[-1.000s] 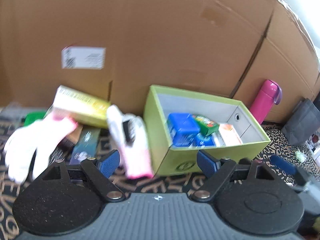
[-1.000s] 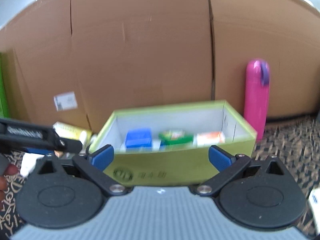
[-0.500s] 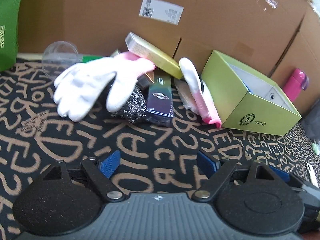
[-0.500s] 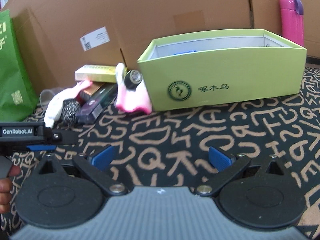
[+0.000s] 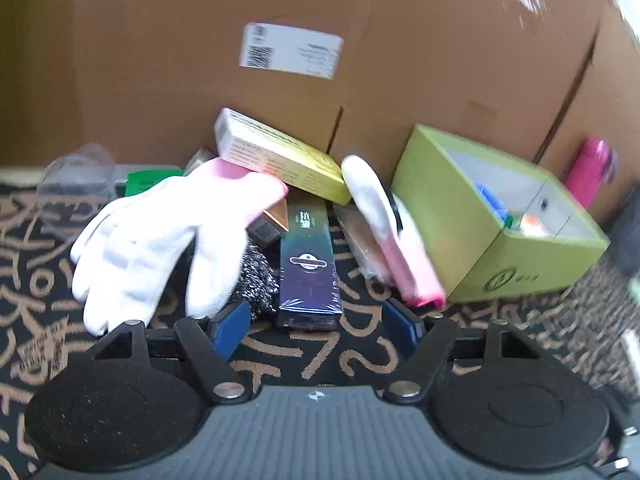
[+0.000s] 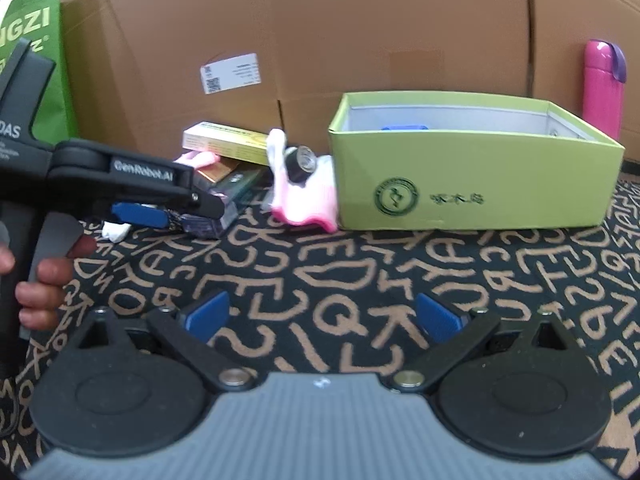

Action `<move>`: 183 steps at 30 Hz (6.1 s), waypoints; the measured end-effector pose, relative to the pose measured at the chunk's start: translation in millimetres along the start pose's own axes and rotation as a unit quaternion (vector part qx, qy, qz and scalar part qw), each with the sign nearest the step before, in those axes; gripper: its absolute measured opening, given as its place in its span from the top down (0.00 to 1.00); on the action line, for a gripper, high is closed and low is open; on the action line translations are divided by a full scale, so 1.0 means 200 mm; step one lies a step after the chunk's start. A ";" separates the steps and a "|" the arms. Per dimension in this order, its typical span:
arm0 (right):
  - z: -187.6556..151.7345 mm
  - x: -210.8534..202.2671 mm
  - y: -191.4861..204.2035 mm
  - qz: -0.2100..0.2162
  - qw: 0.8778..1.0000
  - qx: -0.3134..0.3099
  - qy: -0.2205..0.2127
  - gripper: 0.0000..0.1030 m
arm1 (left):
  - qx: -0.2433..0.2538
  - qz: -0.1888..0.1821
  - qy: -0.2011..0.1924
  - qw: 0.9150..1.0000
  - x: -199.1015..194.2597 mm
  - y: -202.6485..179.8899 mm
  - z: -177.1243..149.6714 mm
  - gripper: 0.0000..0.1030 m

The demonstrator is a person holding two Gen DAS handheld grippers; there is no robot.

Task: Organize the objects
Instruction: 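Withdraw both tools and reach toward the steel scrubber and dark box, then grasp the steel scrubber with the left tool while the right tool grasps the long blue box, then place the scrubber and long blue box into the lime-green box, open both tools, then withdraw both tools and grasp the white-pink glove with the left tool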

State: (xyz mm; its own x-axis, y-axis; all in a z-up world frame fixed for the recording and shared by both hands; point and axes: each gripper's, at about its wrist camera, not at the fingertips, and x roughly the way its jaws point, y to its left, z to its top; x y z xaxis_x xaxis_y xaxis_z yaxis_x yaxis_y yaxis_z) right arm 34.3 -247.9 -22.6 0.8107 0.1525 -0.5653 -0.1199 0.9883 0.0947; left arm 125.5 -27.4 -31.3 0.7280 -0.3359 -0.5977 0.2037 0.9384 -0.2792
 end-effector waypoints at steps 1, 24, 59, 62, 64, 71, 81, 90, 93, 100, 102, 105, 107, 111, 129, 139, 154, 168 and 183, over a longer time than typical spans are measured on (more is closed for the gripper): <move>0.01 0.01 0.02 0.005 1.000 -0.005 0.001 0.09 | -0.011 0.002 -0.006 1.000 -0.02 0.03 -0.01 0.27; 0.26 0.53 0.40 0.056 0.995 -0.083 0.025 0.57 | -0.007 0.011 0.014 1.000 0.03 0.24 0.09 0.61; -0.03 -0.10 0.11 0.073 0.996 -0.043 0.027 0.45 | 0.025 -0.026 0.051 0.998 -0.23 0.08 -0.10 0.55; -0.02 -0.06 0.13 0.068 0.996 -0.054 0.031 0.45 | 0.037 -0.041 0.052 0.997 -0.27 0.06 -0.19 0.46; -0.02 -0.03 0.15 0.065 0.995 -0.061 0.035 0.45 | 0.053 -0.032 0.045 0.997 -0.30 0.04 -0.22 0.46; 0.00 0.05 0.14 0.077 0.995 -0.040 0.043 0.52 | 0.012 -0.035 0.047 0.998 -0.24 0.06 -0.16 0.56; 0.02 -0.11 0.08 0.090 0.996 -0.021 0.011 0.63 | 0.057 -0.118 0.045 0.990 -0.55 -0.03 -0.14 0.60; 0.13 -0.31 0.02 0.078 0.994 -0.013 -0.073 0.63 | 0.029 -0.142 -0.102 0.984 -0.91 -0.05 0.05 0.60; 0.14 -0.33 0.00 0.076 0.994 -0.008 -0.081 0.63 | 0.039 -0.138 -0.092 0.985 -0.87 -0.09 0.06 0.60; 0.15 -0.32 -0.06 0.064 0.995 0.000 -0.082 0.63 | 0.053 -0.166 -0.049 0.983 -0.70 -0.19 0.07 0.60; 0.16 -0.33 -0.08 0.057 0.994 0.002 -0.090 0.63 | 0.069 -0.172 -0.051 0.981 -0.66 -0.25 0.10 0.60; 0.20 -0.33 -0.14 0.036 0.994 0.002 -0.103 0.63 | 0.084 -0.180 -0.060 0.978 -0.60 -0.35 0.16 0.60; 0.24 -0.33 -0.19 0.020 0.994 0.000 -0.111 0.63 | 0.094 -0.185 -0.062 0.976 -0.54 -0.42 0.21 0.60; 0.32 -0.32 -0.31 -0.018 0.991 0.000 -0.131 0.63 | 0.115 -0.185 -0.064 0.974 -0.41 -0.57 0.30 0.60; 0.64 0.20 -0.88 -0.143 0.983 0.019 -0.116 0.63 | 0.147 -0.165 -0.017 0.975 0.32 -1.02 0.49 0.58; 0.52 0.42 -0.86 -0.167 0.983 -0.051 -0.051 0.26 | 0.115 -0.139 -0.005 0.984 0.46 -0.96 0.41 0.11; 0.35 -0.05 -0.66 -0.179 0.974 -0.042 -0.135 0.00 | 0.152 -0.093 -0.063 0.982 0.14 -0.93 0.35 0.11; 0.08 -0.24 -0.35 -0.041 0.995 0.016 -0.093 0.00 | 0.099 -0.061 -0.067 0.991 -0.37 -0.50 0.02 0.11; -0.05 -0.07 -0.11 -0.005 1.000 -0.021 -0.021 0.00 | 0.044 0.031 -0.016 0.998 -0.45 -0.06 -0.27 0.11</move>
State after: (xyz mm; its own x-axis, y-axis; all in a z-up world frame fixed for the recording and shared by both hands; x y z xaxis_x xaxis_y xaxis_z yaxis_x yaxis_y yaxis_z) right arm 19.2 -271.1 -24.7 0.8349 0.1423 -0.5317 -0.1341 0.9895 0.0543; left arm 22.1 -13.3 -13.8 0.7610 -0.2753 -0.5874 0.2135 0.9613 -0.1739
